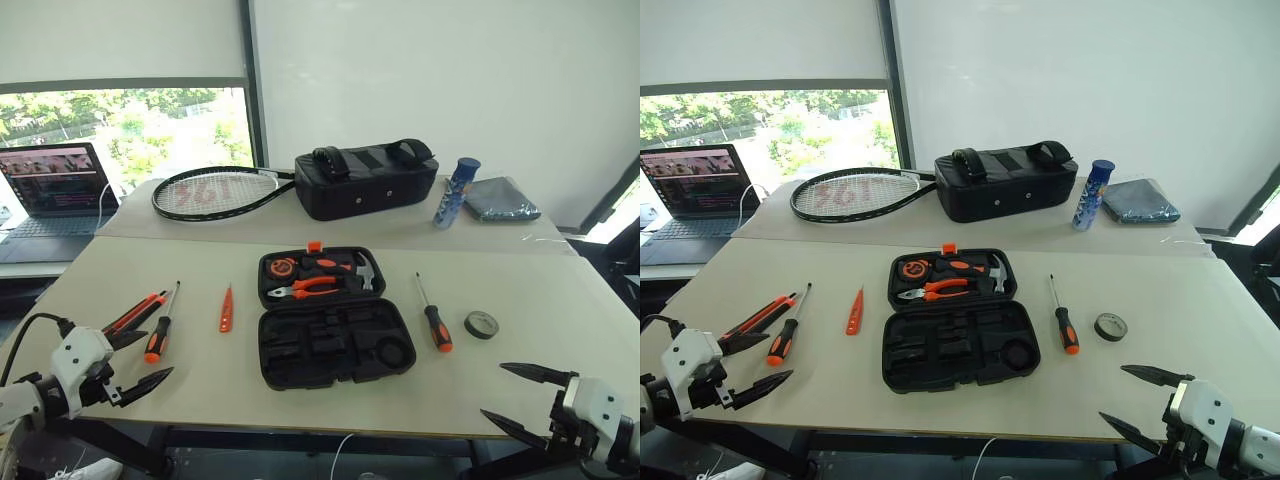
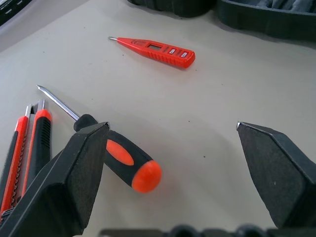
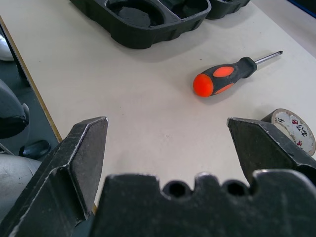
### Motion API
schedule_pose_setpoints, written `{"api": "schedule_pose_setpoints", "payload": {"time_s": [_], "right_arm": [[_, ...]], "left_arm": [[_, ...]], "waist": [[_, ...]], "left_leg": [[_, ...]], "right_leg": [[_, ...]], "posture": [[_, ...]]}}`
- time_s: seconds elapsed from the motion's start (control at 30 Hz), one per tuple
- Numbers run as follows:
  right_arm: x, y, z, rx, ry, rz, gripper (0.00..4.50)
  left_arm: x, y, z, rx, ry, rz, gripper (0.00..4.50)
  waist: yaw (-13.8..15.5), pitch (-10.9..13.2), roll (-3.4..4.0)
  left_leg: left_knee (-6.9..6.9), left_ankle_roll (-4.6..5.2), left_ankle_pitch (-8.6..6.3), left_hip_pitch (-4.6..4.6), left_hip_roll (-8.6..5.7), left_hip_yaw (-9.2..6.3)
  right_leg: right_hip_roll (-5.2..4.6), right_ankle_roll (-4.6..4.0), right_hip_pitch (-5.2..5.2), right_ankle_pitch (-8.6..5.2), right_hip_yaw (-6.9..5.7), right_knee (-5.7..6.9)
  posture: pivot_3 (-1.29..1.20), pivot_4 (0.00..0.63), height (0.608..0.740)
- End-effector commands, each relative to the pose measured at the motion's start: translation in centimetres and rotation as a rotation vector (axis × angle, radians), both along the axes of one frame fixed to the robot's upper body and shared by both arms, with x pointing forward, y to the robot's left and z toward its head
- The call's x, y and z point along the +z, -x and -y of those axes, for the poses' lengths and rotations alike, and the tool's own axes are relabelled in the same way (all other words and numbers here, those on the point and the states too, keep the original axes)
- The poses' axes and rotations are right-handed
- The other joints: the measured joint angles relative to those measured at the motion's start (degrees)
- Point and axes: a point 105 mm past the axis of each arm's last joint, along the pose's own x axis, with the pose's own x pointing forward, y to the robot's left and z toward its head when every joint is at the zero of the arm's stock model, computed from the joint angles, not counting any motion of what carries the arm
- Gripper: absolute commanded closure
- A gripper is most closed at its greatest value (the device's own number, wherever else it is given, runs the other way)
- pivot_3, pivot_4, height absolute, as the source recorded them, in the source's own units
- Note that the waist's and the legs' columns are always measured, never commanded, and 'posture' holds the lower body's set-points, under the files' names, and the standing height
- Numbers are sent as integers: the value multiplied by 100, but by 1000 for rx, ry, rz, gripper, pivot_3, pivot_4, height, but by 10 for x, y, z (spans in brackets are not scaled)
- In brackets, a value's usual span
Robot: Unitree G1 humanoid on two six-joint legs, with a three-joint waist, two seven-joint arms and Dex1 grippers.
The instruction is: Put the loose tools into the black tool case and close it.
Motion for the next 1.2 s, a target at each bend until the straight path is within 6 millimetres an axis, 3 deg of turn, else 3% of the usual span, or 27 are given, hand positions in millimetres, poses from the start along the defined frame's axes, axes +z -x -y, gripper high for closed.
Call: {"api": "schedule_pose_setpoints", "payload": {"time_s": [0.03,0.6,0.77,0.87,0.93,1.07,1.2], "right_arm": [[9,-2,-6,22,9,56,23],[20,-6,-31,104,-81,84,23],[56,-6,-56,188,-272,242,23],[79,-5,-75,238,-374,344,23],[87,-3,-84,270,-390,381,23],[92,2,-102,363,-384,414,23],[92,-5,-103,361,-378,402,23]], "left_arm": [[8,-2,4,-18,13,28,74],[9,2,-4,65,31,42,74],[1,19,-35,234,64,-31,74],[-16,44,-73,513,155,-147,74],[-18,53,-82,608,214,-162,74],[-22,64,-70,613,262,-269,74],[0,42,-48,560,316,-266,74]], "waist": [[-1,0,0],[-3,0,0],[-46,1,-1],[-58,2,1],[-43,2,1],[36,5,-19],[113,9,-20]], "left_leg": [[0,0,0,0,0,0],[0,0,0,1,1,0],[0,0,0,2,7,0],[0,0,0,7,9,1],[0,0,0,9,9,0],[0,-1,-1,10,8,-2],[1,-32,-19,22,9,1]], "right_leg": [[0,0,0,0,0,0],[1,0,0,0,0,2],[4,0,-1,1,0,5],[4,3,-1,2,0,12],[4,2,-1,1,-1,15],[-1,-4,0,-3,-6,10],[-13,-5,-8,-4,-10,0]], "posture": [[0,150,740],[0,150,740],[0,150,740],[0,150,740],[0,150,740],[0,150,740],[0,150,740]]}}
